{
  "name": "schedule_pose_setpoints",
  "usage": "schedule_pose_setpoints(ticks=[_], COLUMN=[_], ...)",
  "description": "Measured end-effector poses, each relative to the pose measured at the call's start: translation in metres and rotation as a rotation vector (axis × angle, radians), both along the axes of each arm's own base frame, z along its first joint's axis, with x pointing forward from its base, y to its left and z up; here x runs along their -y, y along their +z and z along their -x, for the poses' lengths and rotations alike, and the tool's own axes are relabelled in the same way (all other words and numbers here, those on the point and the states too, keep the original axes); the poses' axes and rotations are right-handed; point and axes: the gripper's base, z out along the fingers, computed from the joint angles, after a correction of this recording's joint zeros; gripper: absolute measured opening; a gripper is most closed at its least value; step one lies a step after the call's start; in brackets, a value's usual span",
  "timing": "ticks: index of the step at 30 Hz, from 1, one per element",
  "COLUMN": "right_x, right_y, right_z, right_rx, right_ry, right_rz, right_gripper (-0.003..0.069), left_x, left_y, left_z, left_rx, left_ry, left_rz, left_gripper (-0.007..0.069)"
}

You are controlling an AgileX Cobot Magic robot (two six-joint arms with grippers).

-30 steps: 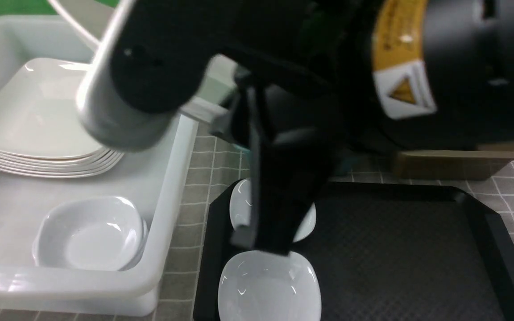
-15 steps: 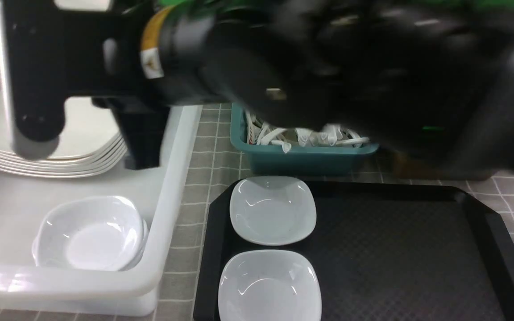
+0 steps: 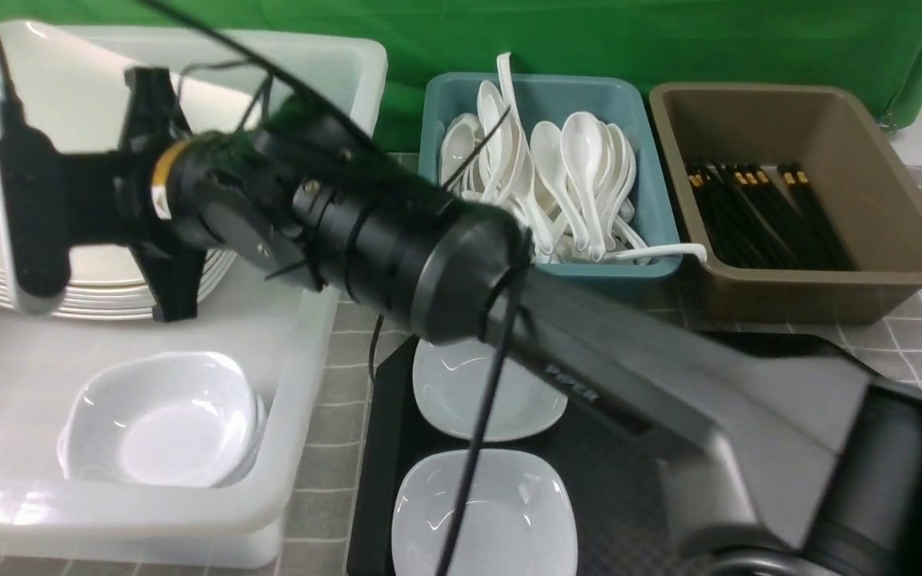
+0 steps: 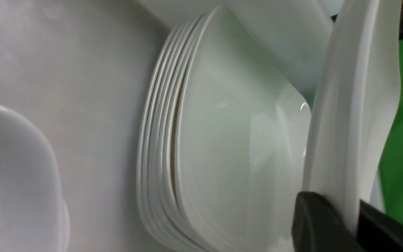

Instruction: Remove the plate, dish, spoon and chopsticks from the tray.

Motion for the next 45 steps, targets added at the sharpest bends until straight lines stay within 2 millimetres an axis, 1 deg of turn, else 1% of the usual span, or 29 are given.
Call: schedule_pose_setpoints(ticks=[3,4,5,11,14,17,21,22,23,26,28,30,32,33,34,35,37,38,41,43,44,45], right_x=[-0.004,-0.004,-0.007,-0.014,-0.016,-0.017,-0.014,-0.014,-0.012,-0.009,-0.006,-0.003,-0.002,-0.001,-0.001,0.000,0.007,0.012,0.035,0.059,0.067,0.070], right_y=[-0.022,-0.022,-0.032,-0.054,-0.056,-0.054,-0.050,-0.050,-0.050,-0.050,-0.048,-0.037,-0.023,-0.011,-0.005,0.007,0.026,0.035,0.062,0.087,0.096,0.098], right_z=[-0.008,-0.008,-0.010,-0.014,-0.014,-0.015,-0.020,-0.021,-0.023,-0.024,-0.022,-0.015,-0.007,-0.002,0.002,0.008,0.016,0.020,0.032,0.043,0.047,0.048], right_rx=[-0.003,-0.002,-0.003,0.011,0.023,0.036,0.019,0.015,-0.020,-0.106,-0.169,-0.235,-0.258,-0.258,-0.259,-0.262,-0.290,-0.316,-0.423,-0.502,-0.518,-0.531], right_ry=[-0.002,-0.002,0.001,0.014,0.018,0.020,-0.007,-0.010,-0.034,-0.084,-0.120,-0.157,-0.165,-0.161,-0.158,-0.157,-0.173,-0.193,-0.286,-0.366,-0.385,-0.399], right_rz=[0.004,0.002,0.000,-0.033,-0.051,-0.071,-0.130,-0.133,-0.157,-0.165,-0.160,-0.158,-0.159,-0.163,-0.167,-0.172,-0.159,-0.151,-0.094,-0.053,-0.050,-0.038], right_gripper=[0.0059,0.0059,0.0059,0.0059,0.0071,0.0101,0.0247,0.0255,0.0323,0.0396,0.0415,0.0417,0.0410,0.0403,0.0397,0.0389,0.0366,0.0349,0.0274,0.0183,0.0150,0.0141], left_x=[0.001,0.001,0.002,0.005,0.007,0.008,0.010,0.011,0.012,0.013,0.014,0.014,0.014,0.014,0.014,0.014,0.014,0.014,0.014,0.015,0.017,0.017], left_y=[0.000,0.000,-0.001,-0.001,-0.002,-0.002,-0.002,-0.002,-0.002,-0.002,-0.001,-0.001,0.000,0.000,0.000,0.000,0.000,0.000,0.000,0.000,0.001,0.001], left_z=[0.000,0.000,0.001,0.002,0.003,0.003,0.004,0.004,0.005,0.005,0.005,0.005,0.005,0.005,0.005,0.005,0.005,0.005,0.005,0.003,0.000,0.000], left_rx=[-0.005,-0.005,-0.008,-0.026,-0.033,-0.039,-0.043,-0.044,-0.045,-0.045,-0.041,-0.034,-0.027,-0.024,-0.022,-0.019,-0.018,-0.018,-0.016,-0.023,-0.027,-0.028], left_ry=[-0.014,-0.015,-0.019,-0.049,-0.074,-0.085,-0.107,-0.110,-0.123,-0.139,-0.142,-0.146,-0.150,-0.151,-0.152,-0.152,-0.151,-0.150,-0.149,-0.150,-0.151,-0.152], left_rz=[0.002,0.003,0.007,0.031,0.034,0.040,0.060,0.063,0.066,0.073,0.076,0.072,0.064,0.062,0.062,0.061,0.060,0.059,0.056,0.047,0.040,0.036], left_gripper=[0.0004,0.0004,0.0004,0.0004,0.0004,0.0004,0.0004,0.0004,0.0004,0.0004,0.0004,0.0004,0.0004,0.0004,0.0004,0.0004,0.0004,0.0004,0.0004,0.0004,0.0004,0.0004])
